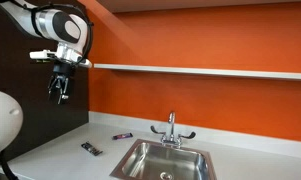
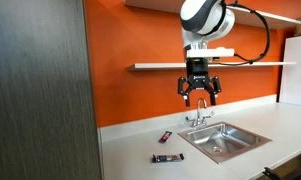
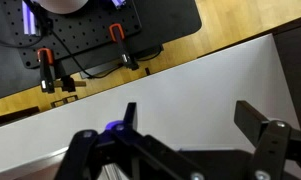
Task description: Move the silver object to the left side of the first shelf
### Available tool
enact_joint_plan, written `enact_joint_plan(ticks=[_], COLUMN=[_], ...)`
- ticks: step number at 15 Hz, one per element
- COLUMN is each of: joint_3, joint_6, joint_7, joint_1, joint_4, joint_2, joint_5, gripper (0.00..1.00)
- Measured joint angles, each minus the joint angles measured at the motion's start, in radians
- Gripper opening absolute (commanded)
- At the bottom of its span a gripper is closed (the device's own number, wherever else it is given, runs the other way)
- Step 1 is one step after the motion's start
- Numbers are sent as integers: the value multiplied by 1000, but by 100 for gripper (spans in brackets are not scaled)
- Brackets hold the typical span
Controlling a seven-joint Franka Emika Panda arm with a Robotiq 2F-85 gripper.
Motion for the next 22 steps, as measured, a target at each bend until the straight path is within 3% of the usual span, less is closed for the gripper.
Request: enact_joint_plan(ticks=[17, 22], joint_3=[0, 0], joint_6=[1, 111], joint_7=[0, -2], joint_1=[0, 0], joint_4=[0, -5], joint_2=[1, 60], joint_5=[0, 0], gripper=[100, 100])
